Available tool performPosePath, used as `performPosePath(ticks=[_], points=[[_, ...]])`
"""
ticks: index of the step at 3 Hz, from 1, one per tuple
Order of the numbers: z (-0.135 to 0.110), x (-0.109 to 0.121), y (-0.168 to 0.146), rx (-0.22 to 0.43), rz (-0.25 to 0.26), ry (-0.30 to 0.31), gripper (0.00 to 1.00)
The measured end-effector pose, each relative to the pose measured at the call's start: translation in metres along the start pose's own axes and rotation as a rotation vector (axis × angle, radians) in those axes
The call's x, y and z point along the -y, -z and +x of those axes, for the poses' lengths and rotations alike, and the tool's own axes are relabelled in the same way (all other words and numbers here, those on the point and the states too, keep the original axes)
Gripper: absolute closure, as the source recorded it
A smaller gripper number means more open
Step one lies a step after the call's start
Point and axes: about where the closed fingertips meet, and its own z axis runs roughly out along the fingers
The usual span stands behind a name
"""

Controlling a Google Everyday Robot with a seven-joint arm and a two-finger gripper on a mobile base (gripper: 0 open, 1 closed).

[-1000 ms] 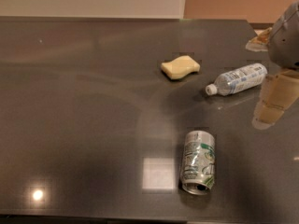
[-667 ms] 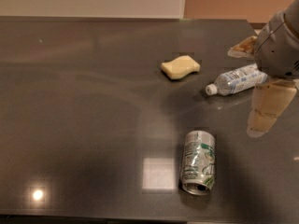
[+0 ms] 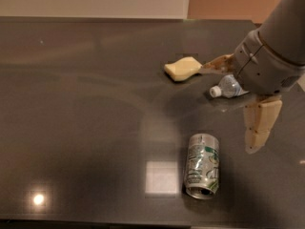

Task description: Pick 7up can

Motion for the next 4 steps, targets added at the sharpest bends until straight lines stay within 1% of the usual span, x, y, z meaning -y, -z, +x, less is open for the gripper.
performPosePath(ticks=[1, 2, 3, 4], points=[[-0.012, -0.005, -0.019, 0.007, -0.071, 0.174, 0.0], [-0.018, -0.01, -0.036, -0.007, -0.122, 0.329, 0.0], [-0.019, -0.02, -0.049, -0.029, -0.162, 0.464, 0.0], [-0.02, -0.031, -0.058, -0.06, -0.177, 0.574, 0.0]])
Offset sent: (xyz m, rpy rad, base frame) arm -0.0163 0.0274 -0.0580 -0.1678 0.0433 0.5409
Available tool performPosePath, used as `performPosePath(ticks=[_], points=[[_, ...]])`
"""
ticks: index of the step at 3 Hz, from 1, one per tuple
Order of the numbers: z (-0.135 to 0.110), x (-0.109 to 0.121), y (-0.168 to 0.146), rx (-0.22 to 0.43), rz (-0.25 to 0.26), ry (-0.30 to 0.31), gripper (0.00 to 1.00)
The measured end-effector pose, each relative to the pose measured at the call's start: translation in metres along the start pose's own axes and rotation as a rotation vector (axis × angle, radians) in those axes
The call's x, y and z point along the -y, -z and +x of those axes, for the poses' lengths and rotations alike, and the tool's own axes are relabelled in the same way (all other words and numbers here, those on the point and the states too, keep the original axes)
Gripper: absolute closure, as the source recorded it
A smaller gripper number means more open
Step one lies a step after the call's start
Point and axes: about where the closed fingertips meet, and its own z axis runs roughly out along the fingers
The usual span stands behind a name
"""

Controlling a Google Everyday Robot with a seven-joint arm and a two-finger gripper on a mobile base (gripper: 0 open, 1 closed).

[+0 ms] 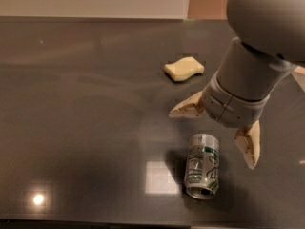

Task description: Pick 7up can

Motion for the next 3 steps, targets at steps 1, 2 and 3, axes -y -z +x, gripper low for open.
performPosePath(ticks=[1, 2, 3], points=[[-0.005, -0.004, -0.009, -0.015, -0.018, 0.07, 0.0], [-0.008, -0.003, -0.017, -0.012, -0.032, 0.103, 0.18], [-0.01, -0.003, -0.024, -0.008, -0.044, 0.122, 0.41]])
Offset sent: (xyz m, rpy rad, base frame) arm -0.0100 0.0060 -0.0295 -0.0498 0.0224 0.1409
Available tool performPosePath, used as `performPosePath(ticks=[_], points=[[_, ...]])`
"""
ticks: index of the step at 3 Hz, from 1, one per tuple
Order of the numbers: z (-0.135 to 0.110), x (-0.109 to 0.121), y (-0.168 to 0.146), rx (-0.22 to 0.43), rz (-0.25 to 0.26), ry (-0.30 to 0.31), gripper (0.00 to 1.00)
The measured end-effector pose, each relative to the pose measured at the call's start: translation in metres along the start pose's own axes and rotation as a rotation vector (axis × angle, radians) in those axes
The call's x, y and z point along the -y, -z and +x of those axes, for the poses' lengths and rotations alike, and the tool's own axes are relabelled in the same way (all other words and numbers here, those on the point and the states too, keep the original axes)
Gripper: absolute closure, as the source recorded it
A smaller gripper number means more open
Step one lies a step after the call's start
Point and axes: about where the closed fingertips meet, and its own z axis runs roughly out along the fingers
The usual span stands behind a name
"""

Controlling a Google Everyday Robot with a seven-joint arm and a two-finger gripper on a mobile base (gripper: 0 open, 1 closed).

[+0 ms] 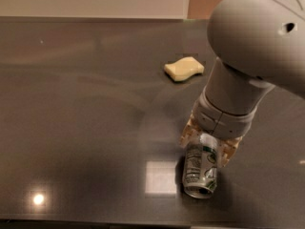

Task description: Pick 7up can

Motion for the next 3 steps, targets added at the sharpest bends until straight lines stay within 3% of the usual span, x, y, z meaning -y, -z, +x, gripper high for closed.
performPosePath(ticks=[2, 3], points=[[0.0, 0.001, 0.001, -0.013, -0.01, -0.003, 0.87], [0.013, 0.007, 0.023, -0.024, -0.004, -0.078, 1.0]])
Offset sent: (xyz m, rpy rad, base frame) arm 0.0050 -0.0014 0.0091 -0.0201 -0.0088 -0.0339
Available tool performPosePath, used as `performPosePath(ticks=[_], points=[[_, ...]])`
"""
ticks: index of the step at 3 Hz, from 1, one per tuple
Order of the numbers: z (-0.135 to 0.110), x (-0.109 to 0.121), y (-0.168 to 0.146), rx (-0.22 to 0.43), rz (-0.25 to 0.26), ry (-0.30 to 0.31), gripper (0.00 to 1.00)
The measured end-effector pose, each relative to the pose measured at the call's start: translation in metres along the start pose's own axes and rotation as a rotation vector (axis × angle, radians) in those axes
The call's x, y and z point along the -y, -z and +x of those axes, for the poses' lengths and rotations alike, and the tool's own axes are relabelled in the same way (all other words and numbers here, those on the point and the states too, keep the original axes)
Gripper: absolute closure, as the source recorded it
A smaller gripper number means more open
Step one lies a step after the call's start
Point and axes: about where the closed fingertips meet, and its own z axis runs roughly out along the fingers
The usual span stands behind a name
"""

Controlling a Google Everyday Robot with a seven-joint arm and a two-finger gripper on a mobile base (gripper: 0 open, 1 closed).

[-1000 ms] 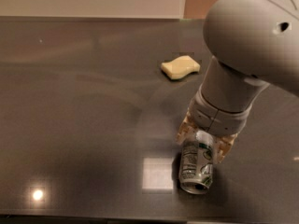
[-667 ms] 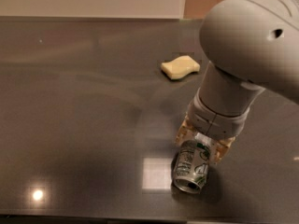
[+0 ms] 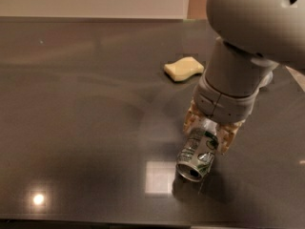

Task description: Pick 7up can

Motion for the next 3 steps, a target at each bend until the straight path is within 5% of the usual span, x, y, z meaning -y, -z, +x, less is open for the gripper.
performPosePath(ticks=[3], points=[[0.061, 0.037, 0.091, 0.026, 0.123, -0.317, 1.0]])
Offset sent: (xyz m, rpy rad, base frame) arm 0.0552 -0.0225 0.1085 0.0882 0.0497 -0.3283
